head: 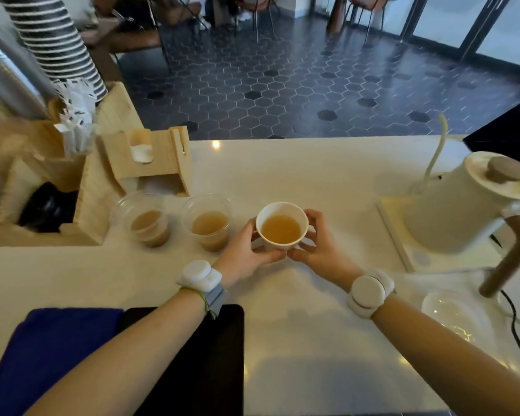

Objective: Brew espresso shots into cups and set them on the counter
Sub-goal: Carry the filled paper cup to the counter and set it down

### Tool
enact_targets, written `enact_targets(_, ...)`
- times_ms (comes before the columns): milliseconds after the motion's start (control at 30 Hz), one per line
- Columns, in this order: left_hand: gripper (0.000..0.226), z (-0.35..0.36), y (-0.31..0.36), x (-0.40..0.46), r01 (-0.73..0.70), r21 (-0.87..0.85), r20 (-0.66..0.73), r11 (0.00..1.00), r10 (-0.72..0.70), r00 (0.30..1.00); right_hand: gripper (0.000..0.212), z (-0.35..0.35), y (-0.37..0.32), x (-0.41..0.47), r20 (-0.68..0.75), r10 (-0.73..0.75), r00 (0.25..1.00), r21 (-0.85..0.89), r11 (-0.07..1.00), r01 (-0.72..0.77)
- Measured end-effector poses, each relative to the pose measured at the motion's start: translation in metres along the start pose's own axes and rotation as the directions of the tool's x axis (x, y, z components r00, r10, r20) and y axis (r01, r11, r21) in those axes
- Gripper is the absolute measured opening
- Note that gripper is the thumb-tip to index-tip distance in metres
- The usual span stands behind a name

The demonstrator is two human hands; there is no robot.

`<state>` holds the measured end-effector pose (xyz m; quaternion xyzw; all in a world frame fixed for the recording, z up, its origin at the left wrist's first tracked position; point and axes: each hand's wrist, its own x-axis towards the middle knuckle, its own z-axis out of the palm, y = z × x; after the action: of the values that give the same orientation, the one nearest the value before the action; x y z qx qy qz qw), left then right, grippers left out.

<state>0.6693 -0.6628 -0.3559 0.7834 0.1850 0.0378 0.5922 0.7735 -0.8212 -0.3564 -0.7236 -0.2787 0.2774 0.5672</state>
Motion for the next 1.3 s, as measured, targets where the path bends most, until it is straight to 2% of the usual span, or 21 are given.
enact_targets(133, 0.07, 0.0, 0.002, -0.002, 0.025, 0.011, 0.004, 1.0, -0.025, 1.0, 0.07, 0.001, 0.0, -0.002, 0.01, 0.007, 1.0, 0.007, 1.0, -0.007)
enact_targets(233, 0.068, 0.001, 0.001, -0.005, 0.053, 0.025, -0.005, 0.998, -0.052, 0.999, 0.072, 0.001, -0.004, -0.005, 0.02, 0.005, 1.0, -0.037, 0.999, -0.004)
enact_targets(433, 0.078, -0.005, -0.003, -0.022, 0.137, 0.115, -0.043, 0.984, -0.133, 0.99, 0.077, -0.009, -0.015, -0.016, 0.018, -0.021, 1.0, -0.125, 0.992, 0.023)
enact_targets(600, 0.049, -0.023, 0.008, -0.046, 0.109, 0.194, -0.063, 0.975, -0.098, 0.993, 0.075, -0.011, -0.033, -0.026, -0.001, -0.074, 0.997, -0.187, 0.98, 0.072)
enact_targets(767, 0.026, -0.044, 0.031, -0.07, 0.041, 0.172, -0.067, 0.984, -0.03, 0.997, 0.07, 0.008, -0.07, -0.029, -0.087, -0.162, 0.983, -0.165, 0.975, 0.146)
enact_targets(933, 0.026, -0.086, 0.052, -0.111, -0.057, 0.181, -0.073, 0.982, 0.071, 0.995, 0.059, 0.056, -0.115, -0.033, -0.109, -0.285, 0.952, -0.142, 0.953, 0.269)
enact_targets(1033, 0.029, -0.111, 0.06, -0.14, -0.1, 0.194, -0.065, 0.976, 0.115, 0.991, 0.057, 0.087, -0.131, -0.041, -0.046, -0.327, 0.944, -0.124, 0.94, 0.319)
enact_targets(1300, 0.058, -0.208, 0.038, -0.272, -0.136, 0.155, -0.3, 0.979, 0.177, 0.937, 0.055, 0.242, -0.179, -0.079, 0.128, -0.379, 0.917, 0.048, 0.925, 0.376)
